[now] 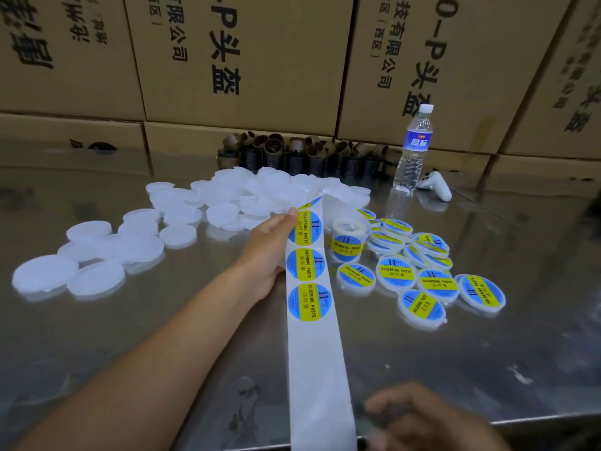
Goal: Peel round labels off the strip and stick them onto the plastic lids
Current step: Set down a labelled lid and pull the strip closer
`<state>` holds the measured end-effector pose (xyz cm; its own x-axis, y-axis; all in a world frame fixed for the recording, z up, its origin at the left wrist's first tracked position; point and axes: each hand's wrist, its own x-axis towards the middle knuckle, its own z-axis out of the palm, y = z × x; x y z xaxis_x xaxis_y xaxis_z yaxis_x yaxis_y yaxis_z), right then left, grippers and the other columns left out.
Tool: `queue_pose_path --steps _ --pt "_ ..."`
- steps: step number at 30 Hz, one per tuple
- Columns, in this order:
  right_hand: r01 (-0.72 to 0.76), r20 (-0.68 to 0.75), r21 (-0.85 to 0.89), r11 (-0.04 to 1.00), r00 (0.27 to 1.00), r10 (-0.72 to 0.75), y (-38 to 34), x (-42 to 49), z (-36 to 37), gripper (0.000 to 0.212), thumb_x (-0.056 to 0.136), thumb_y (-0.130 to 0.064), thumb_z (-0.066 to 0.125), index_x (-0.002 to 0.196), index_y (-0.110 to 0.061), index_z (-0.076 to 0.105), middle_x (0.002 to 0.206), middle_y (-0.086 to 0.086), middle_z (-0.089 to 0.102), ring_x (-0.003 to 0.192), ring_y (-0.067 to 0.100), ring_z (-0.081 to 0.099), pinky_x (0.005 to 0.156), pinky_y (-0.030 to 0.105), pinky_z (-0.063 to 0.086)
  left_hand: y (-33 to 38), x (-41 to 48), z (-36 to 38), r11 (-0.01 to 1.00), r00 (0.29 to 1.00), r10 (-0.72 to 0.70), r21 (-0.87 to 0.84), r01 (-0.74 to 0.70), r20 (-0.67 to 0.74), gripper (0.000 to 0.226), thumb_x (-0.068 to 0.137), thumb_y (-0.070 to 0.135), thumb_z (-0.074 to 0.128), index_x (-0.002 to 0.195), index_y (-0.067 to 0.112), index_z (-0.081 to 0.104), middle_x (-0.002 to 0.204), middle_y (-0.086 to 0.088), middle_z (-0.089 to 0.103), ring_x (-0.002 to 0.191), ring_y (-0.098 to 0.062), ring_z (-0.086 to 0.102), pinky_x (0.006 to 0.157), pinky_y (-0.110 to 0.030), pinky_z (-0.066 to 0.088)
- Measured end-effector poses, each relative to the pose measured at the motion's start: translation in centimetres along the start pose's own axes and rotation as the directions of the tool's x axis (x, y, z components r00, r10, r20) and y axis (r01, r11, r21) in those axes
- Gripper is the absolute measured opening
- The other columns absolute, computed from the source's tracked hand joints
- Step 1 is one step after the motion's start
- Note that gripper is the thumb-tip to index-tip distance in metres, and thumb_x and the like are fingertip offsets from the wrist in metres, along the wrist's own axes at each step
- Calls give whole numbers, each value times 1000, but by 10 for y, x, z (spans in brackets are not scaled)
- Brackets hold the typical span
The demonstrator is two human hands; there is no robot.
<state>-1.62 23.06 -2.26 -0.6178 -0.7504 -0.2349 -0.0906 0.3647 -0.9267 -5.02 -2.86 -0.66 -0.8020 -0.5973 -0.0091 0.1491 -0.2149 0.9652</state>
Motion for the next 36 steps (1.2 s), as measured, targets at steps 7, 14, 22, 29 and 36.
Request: queue_pose_path --steps 7,14,22,29,36 --pt "450 -444 -173 876 758 -478 -58 44 4 16 70 -27 66 85 -29 62 72 -5 67 58 5 59 54 14 45 0 1 2 1000 1000 -4 30 5 -21 31 96 41 51 101 16 68 92 -6 75 80 -23 71 79 -38 57" --pt "96 -65 165 982 994 -86 -76 130 -5 41 80 3 68 118 -7 57 101 15 71 94 33 68 91 49 52 2 1 0 999 999 14 30 -13 -33 31 98 39 49 98 15 68 91 -8 74 77 -23 71 71 -34 58" --pt "356 -382 319 878 896 -224 -63 161 -20 34 81 3 67 111 -8 53 74 -1 72 68 16 68 75 34 55 5 -3 2 987 998 -54 154 47 38 34 96 41 51 85 12 66 97 -14 69 87 -28 62 83 -42 48" --pt "511 -466 268 816 810 -355 -59 155 -19 33 83 1 67 99 -18 46 70 1 68 55 5 65 53 15 50 3 -8 0 958 990 -40 287 0 134 41 95 31 57 111 -5 64 106 -22 69 91 -35 62 78 -39 46" --pt "565 -426 -365 740 606 -672 -51 159 -15 32 74 -21 79 100 -31 64 97 -15 44 85 -4 51 71 4 37 8 -9 -2 988 996 -62 145 52 66 30 96 24 54 112 2 67 110 -21 69 96 -34 65 87 -43 49"
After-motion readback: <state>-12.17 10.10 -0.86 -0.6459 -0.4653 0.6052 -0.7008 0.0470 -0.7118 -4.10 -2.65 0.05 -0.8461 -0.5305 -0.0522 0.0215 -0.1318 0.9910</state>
